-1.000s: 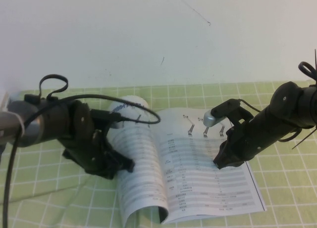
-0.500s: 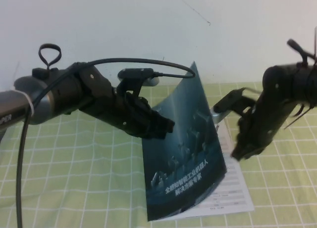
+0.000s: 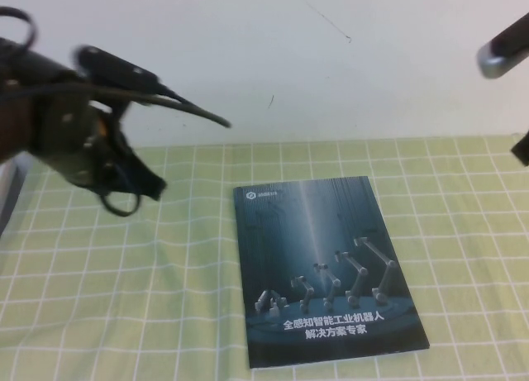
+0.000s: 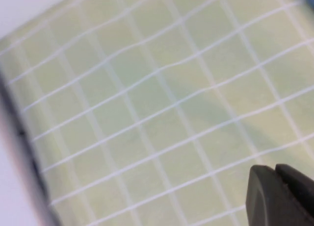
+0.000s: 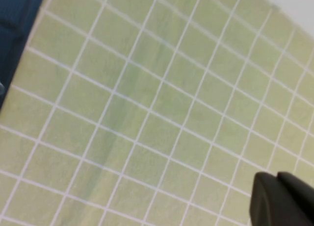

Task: Close book
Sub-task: 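Close the open booklet and leave it lying on the table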

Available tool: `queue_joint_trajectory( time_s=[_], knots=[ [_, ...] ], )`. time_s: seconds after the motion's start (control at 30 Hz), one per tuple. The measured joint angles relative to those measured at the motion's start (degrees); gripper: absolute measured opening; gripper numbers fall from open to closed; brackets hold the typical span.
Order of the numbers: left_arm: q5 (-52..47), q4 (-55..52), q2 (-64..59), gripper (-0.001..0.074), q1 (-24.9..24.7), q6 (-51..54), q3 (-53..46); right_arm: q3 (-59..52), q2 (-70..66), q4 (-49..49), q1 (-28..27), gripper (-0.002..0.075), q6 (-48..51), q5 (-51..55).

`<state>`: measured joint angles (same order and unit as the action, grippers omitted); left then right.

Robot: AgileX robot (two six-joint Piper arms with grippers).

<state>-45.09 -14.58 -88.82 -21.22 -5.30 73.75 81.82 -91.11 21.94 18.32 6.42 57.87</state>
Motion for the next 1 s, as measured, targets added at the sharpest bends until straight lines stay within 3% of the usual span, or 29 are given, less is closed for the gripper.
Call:
queue_joint_trajectory(
  time_s=[0.23,0.7,1.0],
  knots=[
    [3.3,-3.4,17.0,-0.0004,4.0,-4.6,-13.3,-13.6,19.1,-0.6,-0.1,-0.0003,-1.9,-6.8],
    [24.9,-3.1,48.3,-0.0004,4.1,-8.0,-44.7,-46.2,55.3,-4.9,-0.1,-0.0003,-7.1,-17.7],
    [35.7,-2.1,61.8,-0.0004,4.1,-8.0,-56.9,-55.8,69.6,-10.6,-0.1,-0.0003,-6.8,-13.4]
  ],
)
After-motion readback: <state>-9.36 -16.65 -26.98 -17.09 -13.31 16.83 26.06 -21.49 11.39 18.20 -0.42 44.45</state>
